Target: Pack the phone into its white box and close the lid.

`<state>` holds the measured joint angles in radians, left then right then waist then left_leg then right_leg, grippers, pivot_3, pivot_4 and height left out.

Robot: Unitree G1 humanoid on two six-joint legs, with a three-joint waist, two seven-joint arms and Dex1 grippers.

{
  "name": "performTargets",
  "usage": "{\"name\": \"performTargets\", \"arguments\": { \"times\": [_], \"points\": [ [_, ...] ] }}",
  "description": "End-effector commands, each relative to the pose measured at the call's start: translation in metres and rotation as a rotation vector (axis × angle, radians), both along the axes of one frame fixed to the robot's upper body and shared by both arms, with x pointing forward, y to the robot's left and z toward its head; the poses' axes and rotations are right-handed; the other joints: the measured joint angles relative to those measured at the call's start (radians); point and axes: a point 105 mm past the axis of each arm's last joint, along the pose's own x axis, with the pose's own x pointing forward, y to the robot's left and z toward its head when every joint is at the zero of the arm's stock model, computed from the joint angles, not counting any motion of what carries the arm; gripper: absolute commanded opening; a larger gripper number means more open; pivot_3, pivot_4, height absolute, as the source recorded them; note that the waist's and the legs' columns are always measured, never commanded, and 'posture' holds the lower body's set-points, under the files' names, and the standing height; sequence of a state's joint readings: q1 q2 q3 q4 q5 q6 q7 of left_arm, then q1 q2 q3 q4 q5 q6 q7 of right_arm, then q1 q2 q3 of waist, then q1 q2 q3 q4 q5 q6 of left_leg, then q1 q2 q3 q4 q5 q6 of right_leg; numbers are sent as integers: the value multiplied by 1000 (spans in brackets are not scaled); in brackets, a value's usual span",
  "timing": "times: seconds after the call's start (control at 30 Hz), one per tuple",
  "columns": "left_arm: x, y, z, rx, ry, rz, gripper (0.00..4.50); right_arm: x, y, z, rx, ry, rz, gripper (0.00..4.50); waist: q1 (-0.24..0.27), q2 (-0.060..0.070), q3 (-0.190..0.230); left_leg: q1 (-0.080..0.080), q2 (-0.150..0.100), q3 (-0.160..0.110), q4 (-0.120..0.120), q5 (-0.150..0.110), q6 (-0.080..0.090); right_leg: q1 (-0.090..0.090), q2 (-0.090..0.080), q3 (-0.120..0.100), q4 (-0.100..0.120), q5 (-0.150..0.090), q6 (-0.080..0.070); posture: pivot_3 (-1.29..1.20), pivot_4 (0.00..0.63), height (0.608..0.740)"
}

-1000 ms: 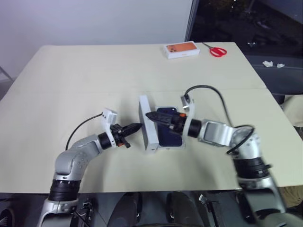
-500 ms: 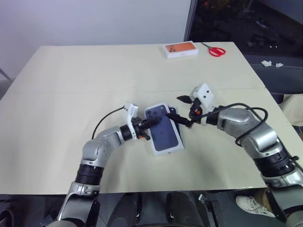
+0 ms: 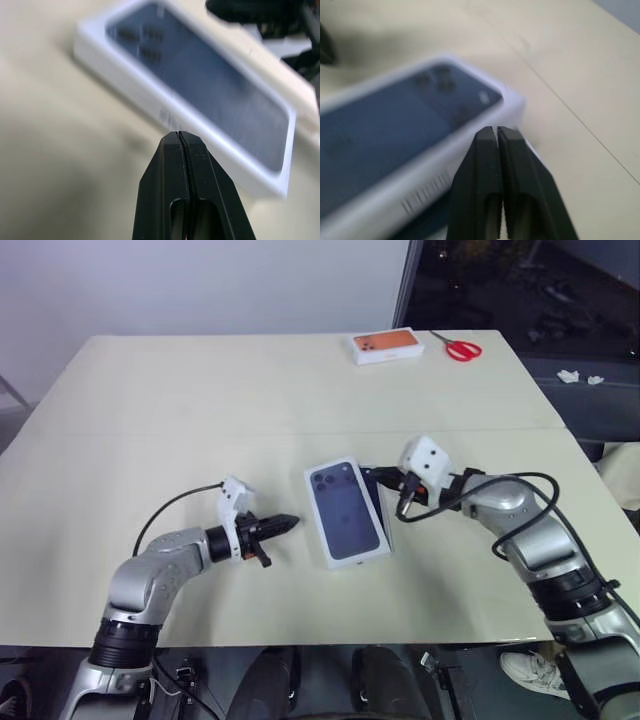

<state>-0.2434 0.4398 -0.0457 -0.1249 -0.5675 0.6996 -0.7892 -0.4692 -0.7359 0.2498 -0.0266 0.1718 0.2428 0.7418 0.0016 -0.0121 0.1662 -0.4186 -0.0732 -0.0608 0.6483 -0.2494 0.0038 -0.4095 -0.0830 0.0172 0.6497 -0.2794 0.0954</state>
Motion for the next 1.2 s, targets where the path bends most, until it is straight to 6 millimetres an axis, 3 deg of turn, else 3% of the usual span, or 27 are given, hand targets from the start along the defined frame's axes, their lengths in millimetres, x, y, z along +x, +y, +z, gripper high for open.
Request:
{"name": "performTargets", "arguments": {
  "times": [0.03,0.17,0.4,0.57,0.83,1.2],
  "points": [
    [7,-13,6,-5,-51,-10,0,-2,1,5,-18,-47,28,53,4,0,0,0,0,0,0,0,0,0,0,0,0,0,0,0,150,740],
    [7,-18,0,19,-47,-35,0,-5,4,10,-10,-59,48,53,2,0,0,0,1,0,0,1,-1,-1,1,1,1,0,0,0,150,740],
    [25,-29,3,-11,-57,-18,0,-6,10,17,0,-75,55,53,12,0,0,1,1,0,0,1,-2,0,1,0,1,0,0,0,150,740],
    [32,-39,4,-38,-62,-11,0,-5,7,17,55,-35,29,53,11,0,0,1,0,0,1,3,-5,1,0,0,0,0,0,0,150,740],
    [37,-45,6,-50,-69,-8,0,-9,-1,5,-7,-15,19,53,11,0,0,1,0,0,1,3,-4,1,0,0,1,0,0,0,150,740],
    [42,-63,13,-79,-78,-27,0,-6,-10,4,-18,-18,-18,53,11,0,0,1,0,0,1,3,-5,1,1,0,1,0,0,0,150,740]
  ]
}}
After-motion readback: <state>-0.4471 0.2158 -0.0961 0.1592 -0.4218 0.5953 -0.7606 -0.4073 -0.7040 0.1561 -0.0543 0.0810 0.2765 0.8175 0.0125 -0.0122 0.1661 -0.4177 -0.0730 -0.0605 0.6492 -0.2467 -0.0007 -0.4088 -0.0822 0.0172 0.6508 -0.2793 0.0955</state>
